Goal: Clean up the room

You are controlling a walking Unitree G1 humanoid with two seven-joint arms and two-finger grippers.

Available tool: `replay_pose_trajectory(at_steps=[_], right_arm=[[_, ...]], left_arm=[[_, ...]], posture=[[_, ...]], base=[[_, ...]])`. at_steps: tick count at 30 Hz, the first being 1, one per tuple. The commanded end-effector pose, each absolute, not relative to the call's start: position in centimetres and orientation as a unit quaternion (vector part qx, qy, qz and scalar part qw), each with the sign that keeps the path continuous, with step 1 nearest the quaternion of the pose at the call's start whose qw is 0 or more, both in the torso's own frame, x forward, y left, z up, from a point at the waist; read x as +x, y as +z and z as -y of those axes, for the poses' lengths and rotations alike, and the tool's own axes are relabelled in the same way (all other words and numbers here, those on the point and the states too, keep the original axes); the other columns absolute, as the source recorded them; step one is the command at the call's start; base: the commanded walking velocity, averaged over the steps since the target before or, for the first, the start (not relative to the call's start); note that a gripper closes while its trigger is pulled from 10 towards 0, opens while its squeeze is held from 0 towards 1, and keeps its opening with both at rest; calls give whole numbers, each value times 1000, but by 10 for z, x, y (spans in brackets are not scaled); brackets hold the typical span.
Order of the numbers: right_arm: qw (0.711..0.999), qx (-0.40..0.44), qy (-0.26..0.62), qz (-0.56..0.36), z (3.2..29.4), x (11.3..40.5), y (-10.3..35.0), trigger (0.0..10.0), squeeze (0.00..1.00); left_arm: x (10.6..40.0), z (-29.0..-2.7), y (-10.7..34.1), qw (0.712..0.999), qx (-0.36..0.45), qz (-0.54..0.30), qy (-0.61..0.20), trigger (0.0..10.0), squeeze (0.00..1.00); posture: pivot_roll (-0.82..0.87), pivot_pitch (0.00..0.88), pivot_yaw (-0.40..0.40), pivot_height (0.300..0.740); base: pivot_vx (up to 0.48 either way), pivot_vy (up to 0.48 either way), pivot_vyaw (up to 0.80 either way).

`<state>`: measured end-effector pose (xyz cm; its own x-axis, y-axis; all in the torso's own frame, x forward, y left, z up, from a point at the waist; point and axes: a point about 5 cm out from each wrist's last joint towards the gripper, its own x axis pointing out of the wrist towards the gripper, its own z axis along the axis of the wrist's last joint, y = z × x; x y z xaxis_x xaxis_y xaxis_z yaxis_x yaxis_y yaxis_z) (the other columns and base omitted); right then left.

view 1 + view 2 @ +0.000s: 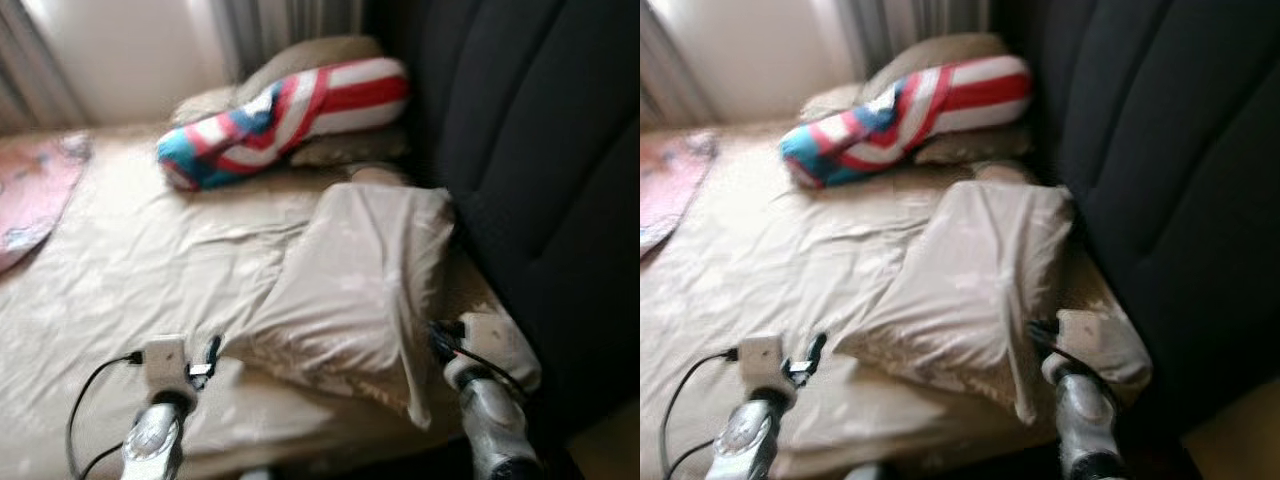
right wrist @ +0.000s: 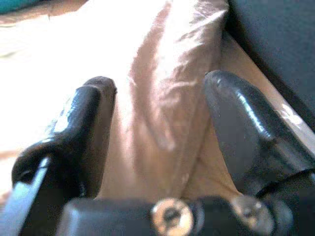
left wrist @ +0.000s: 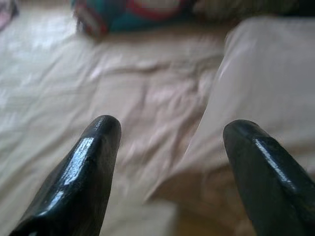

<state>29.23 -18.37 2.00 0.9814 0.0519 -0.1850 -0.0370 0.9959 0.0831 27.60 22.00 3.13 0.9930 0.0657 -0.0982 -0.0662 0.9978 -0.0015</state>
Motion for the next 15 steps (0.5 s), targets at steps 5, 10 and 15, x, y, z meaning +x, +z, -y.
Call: replay_pose_trajectory(at_steps=[5,10,15], right_arm=[[993,53,28,-104,187,288,16,10000,0],[989,68,45,-125,184,288,12,10000,0],[985,59,71,-145,180,287,8,10000,0]], left_arm=[[269,-218,25,997,-4,-63,32,10000,0],[268,-220,24,997,-2,-68,31,10000,0],[266,-219,24,997,3,-68,23,10000,0]], posture=[[-77,0,7,657],[-73,0,12,657],[-68,0,21,657]], base=[[316,0,640],[61,0,0],[0,0,0]])
